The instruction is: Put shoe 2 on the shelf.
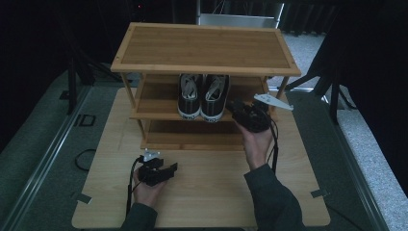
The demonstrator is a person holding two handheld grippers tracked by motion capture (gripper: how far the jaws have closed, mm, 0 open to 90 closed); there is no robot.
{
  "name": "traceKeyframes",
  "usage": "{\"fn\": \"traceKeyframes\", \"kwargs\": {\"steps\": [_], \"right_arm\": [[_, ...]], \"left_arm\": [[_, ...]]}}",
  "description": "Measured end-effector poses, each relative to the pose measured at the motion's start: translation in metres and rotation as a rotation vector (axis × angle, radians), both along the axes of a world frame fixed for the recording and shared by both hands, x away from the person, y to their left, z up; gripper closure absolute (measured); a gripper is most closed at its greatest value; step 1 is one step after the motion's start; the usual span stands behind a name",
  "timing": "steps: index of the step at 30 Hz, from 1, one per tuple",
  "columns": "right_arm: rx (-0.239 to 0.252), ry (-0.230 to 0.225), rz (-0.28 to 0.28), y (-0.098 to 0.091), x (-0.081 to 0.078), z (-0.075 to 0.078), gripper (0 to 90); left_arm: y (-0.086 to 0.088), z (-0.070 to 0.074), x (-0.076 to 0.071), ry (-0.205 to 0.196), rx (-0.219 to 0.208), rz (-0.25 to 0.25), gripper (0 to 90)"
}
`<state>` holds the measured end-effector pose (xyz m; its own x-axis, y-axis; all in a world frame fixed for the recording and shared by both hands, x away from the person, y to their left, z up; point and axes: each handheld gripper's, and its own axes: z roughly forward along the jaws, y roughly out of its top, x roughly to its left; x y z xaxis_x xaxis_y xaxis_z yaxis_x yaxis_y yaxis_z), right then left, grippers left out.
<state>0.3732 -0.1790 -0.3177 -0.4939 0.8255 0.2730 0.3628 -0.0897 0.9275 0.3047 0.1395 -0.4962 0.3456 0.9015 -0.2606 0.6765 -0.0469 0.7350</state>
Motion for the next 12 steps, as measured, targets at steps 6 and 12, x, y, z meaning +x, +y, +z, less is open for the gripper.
{"fn": "traceKeyframes", "kwargs": {"steps": [6,12], "right_arm": [[-0.111,0.014,0.061,-0.006,-0.013,-0.007,62.0],[-0.167,0.047,0.098,-0.009,-0.016,-0.018,61.4]], "left_arm": [[0.001,0.000,0.000,0.001,0.003,0.005,36.6],[0.004,0.002,0.001,-0.003,0.006,0.013,36.8]]}}
